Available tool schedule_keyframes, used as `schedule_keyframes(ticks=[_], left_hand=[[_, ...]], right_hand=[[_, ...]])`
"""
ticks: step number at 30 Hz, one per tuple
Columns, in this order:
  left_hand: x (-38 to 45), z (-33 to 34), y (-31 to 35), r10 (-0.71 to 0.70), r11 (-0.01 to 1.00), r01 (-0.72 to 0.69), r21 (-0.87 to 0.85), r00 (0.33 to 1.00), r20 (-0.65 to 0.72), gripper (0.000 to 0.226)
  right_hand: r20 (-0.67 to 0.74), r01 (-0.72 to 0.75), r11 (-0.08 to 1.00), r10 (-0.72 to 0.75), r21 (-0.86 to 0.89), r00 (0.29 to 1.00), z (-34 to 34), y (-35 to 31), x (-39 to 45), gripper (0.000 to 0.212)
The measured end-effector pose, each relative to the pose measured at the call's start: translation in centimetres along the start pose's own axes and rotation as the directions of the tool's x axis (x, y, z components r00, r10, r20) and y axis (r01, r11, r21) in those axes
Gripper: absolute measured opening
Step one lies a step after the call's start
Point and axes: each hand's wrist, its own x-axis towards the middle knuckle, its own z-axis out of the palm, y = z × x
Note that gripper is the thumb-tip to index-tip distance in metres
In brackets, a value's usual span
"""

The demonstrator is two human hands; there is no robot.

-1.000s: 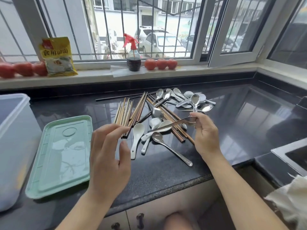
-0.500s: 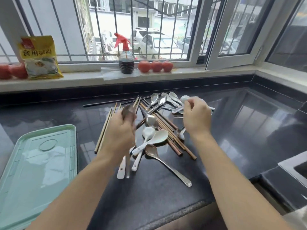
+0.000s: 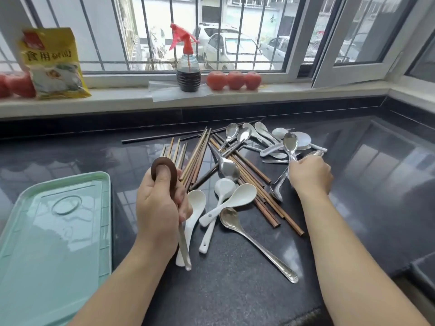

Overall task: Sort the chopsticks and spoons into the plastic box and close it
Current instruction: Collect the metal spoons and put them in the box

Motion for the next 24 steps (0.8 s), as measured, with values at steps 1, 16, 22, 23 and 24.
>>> schedule_keyframes(ticks=[1, 16, 22, 23, 24], left_hand=[[-0.1, 0.0, 0.1, -0.011, 1.0, 0.011, -0.008, 1.0, 0.004, 0.026], [1.4, -0.9, 1.3, -0.224, 0.85, 0.169, -0.499, 0.973, -0.051, 0.034], [1.6, -0.9, 1.6, -0.236, 0.843, 0.215, -0.492, 0.972, 0.021, 0.06], [1.4, -0.6, 1.6, -0.242, 0.84, 0.226, -0.493, 0.97, 0.031, 0.056], [1.3, -0.4, 1.6, -0.252, 0.841, 0.237, -0.486, 0.967, 0.035, 0.051]], right_hand=[[-0.005, -0.021, 0.999, 0.021, 0.029, 1.0, -0.2, 0.0, -0.1, 0.037], [0.321, 0.379, 0.606, -0.74, 0.699, 0.591, -3.7, -9.6, -16.3, 0.032], [0.332, 0.488, 0.623, -0.761, 0.611, 0.557, -1.8, -8.5, -17.6, 0.034], [0.329, 0.485, 0.619, -0.764, 0.618, 0.555, -1.7, -8.4, -17.6, 0.034], [0.33, 0.483, 0.612, -0.769, 0.626, 0.547, -1.7, -8.4, -17.7, 0.035]])
